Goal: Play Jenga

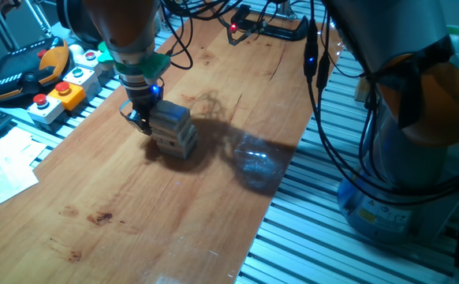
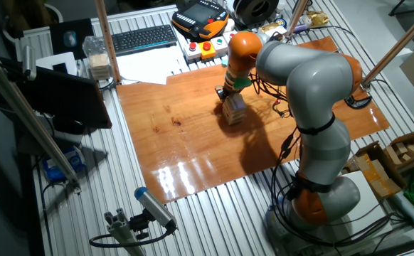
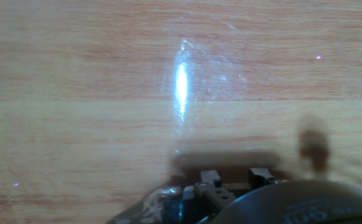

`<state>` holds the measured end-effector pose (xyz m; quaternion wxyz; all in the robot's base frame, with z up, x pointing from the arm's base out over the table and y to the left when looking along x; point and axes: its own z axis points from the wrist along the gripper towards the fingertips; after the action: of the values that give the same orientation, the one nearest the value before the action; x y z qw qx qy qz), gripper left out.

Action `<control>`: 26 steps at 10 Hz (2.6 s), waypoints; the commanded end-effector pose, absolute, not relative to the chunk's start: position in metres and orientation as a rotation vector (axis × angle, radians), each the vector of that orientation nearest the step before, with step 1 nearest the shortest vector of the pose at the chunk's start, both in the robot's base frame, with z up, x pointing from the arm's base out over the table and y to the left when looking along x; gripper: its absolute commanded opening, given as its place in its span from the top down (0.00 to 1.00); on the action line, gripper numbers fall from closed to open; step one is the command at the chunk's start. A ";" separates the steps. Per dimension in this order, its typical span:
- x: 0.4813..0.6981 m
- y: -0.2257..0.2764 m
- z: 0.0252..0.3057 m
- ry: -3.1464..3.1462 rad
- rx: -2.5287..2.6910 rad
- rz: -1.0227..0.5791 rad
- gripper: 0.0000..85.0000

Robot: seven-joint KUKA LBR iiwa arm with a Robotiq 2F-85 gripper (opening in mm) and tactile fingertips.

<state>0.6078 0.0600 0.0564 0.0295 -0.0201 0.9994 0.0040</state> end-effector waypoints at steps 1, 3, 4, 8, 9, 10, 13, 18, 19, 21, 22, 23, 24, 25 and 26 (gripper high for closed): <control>0.607 0.060 0.057 3.082 -0.062 0.013 0.99; 0.606 0.060 0.058 3.082 -0.062 0.010 0.99; 0.606 0.060 0.058 3.082 -0.062 0.010 0.99; 0.601 0.058 0.051 3.077 -0.062 0.022 0.99; 0.601 0.058 0.052 3.077 -0.061 0.024 0.99; 0.601 0.058 0.052 3.077 -0.061 0.024 0.99; 0.599 0.059 0.055 3.080 -0.059 0.032 0.99; 0.597 0.059 0.052 3.080 -0.061 0.031 0.99; 0.597 0.059 0.049 3.079 -0.061 0.031 0.99; 0.598 0.059 0.044 3.072 -0.061 0.036 0.99; 0.598 0.059 0.043 3.071 -0.061 0.036 0.99; 0.599 0.059 0.043 3.069 -0.061 0.036 0.99; 0.599 0.059 0.044 3.069 -0.061 0.036 0.99; 0.599 0.059 0.045 3.069 -0.061 0.036 0.99; 0.599 0.060 0.045 3.071 -0.061 0.033 0.99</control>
<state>0.5991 0.0596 0.0453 0.0347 -0.0198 0.9991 0.0108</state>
